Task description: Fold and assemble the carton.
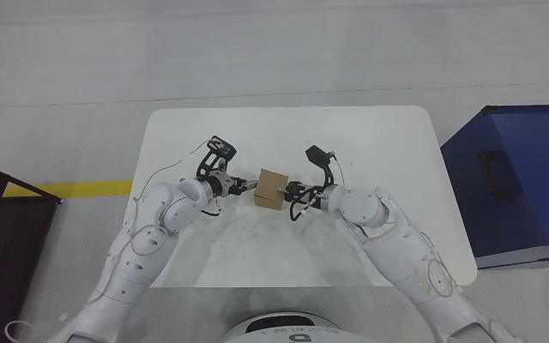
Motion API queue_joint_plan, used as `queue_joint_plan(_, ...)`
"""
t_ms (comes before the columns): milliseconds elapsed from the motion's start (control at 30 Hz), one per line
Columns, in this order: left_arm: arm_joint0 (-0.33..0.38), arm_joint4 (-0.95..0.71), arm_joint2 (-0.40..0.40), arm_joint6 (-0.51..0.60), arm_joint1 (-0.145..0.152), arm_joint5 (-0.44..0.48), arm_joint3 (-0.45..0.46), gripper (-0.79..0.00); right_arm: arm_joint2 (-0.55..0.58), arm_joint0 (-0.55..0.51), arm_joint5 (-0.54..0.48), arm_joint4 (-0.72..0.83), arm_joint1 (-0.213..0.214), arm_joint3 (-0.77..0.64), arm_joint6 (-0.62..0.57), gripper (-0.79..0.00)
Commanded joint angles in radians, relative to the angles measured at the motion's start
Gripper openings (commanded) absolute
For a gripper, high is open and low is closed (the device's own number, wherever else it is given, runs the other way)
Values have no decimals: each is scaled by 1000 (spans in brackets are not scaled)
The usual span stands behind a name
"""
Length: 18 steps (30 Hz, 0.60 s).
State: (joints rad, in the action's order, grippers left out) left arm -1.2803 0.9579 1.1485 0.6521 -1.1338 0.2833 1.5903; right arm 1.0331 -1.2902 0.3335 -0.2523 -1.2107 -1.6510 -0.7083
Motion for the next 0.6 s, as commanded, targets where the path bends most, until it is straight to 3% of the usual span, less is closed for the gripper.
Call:
queue_joint_plan(0,-6,1,12,2,2,-5,11,0,1,0,0,0,0,1,2,-551)
queue_joint_plan(367,-59,-1,68,-6,15,-12,73,0,-4,6,4,-7,-1,14,16,-566)
queue_joint_plan(567,-48,-3,52,-20,13,10,72,0,-7,6,5,-11,-1,12,18,-563)
